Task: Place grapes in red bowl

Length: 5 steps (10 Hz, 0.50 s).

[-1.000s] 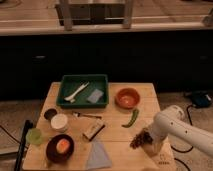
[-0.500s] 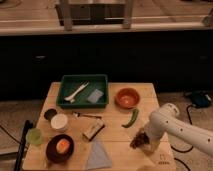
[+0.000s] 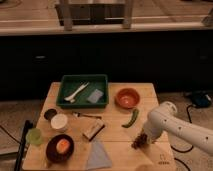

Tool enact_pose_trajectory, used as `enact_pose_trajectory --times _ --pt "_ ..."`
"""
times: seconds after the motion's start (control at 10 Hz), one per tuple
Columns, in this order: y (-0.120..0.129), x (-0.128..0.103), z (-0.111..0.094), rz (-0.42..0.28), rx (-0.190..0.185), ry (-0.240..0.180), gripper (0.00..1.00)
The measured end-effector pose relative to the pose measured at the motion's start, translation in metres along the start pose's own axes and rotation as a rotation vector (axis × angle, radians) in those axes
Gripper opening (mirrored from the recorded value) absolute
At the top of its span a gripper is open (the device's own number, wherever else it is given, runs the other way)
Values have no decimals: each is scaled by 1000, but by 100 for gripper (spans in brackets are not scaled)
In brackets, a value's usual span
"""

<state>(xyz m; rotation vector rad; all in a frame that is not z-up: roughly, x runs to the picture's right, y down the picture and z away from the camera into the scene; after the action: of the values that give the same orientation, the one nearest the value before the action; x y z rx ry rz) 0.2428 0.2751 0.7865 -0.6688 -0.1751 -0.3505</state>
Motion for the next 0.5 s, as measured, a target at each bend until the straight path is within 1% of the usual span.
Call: enact_pose_trajectory --times 0.1,0.3,0.5 --pt "0 2 -3 1 1 3 0" --pt "1 9 -13 12 7 6 0" --pt "0 16 -32 21 22 13 0"
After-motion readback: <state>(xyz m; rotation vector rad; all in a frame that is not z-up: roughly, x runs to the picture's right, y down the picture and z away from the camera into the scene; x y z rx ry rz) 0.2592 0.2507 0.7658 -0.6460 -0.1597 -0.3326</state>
